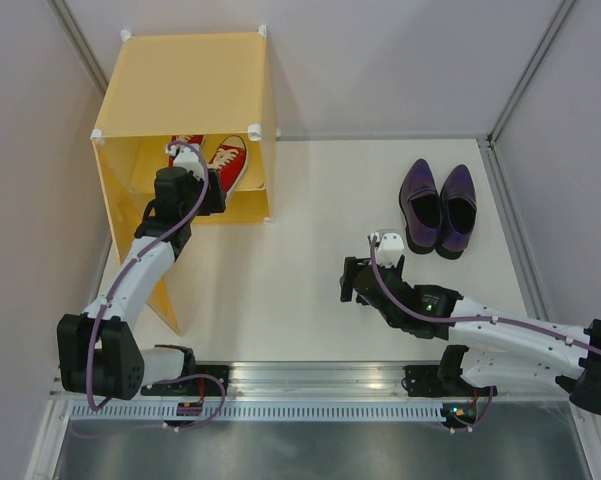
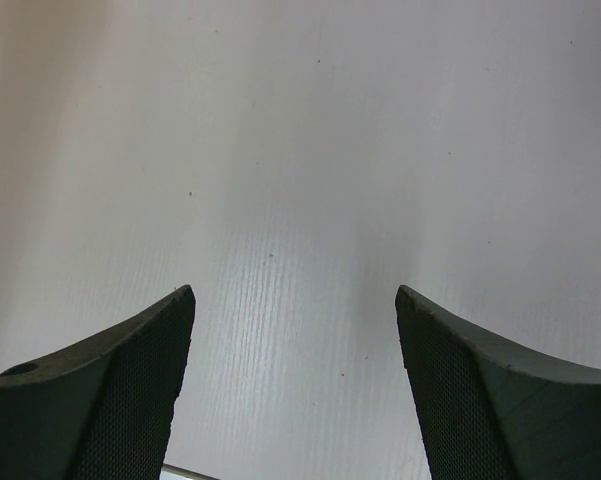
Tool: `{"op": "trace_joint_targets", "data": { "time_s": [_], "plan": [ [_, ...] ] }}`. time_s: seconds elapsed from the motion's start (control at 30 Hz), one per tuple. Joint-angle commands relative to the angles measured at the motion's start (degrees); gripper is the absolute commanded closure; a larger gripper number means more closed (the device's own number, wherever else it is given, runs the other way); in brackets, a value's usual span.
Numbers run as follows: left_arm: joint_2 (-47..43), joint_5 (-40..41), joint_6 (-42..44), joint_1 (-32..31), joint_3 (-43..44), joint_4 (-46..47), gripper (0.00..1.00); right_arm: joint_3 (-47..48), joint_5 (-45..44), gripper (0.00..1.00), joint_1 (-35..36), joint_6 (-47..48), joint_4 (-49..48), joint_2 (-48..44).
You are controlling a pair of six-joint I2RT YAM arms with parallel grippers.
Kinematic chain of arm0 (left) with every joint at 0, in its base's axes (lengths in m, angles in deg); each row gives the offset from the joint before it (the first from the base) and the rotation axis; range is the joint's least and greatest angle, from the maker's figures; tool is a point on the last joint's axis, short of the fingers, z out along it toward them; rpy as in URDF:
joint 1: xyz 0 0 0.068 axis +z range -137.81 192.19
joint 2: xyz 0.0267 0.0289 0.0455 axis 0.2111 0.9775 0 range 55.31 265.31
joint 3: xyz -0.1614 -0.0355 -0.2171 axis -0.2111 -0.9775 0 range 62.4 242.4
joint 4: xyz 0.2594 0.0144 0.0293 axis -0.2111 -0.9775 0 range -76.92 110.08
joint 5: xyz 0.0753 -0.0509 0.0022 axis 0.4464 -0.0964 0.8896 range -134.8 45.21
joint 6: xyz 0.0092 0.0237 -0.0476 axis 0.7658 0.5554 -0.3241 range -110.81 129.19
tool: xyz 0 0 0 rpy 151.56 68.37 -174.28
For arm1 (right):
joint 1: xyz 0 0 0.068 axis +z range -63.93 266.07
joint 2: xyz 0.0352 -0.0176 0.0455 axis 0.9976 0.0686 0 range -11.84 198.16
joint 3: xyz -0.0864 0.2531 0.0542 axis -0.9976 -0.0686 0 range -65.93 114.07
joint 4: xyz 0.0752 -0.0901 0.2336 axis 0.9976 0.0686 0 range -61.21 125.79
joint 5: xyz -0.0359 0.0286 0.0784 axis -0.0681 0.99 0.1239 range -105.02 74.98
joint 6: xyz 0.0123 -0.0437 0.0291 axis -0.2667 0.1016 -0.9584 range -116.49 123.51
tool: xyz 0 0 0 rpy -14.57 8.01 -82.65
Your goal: Place and organize the shoes in the shoe cabinet
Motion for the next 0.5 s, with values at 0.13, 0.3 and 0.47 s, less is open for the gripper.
{"op": "trace_joint_targets", "data": {
  "time_s": [0.13,0.3,0.47],
  "plan": [
    [-0.4,4.0,-6.2,0.1,1.9,9.1,0.98,-0.7,-2.4,0.15,-0.3,0.3,0.4,-3.4],
    [0.9,5.9,-9.4,0.1,2.3,13.0,0.98,-1.0,-3.2,0.15,-0.4,0.5,1.1,-4.1],
    [4.4,8.3,-11.6,0.0,3.4,14.9,0.98,-1.2,-3.2,0.15,-0.6,0.6,1.6,-4.4]
  ]
}}
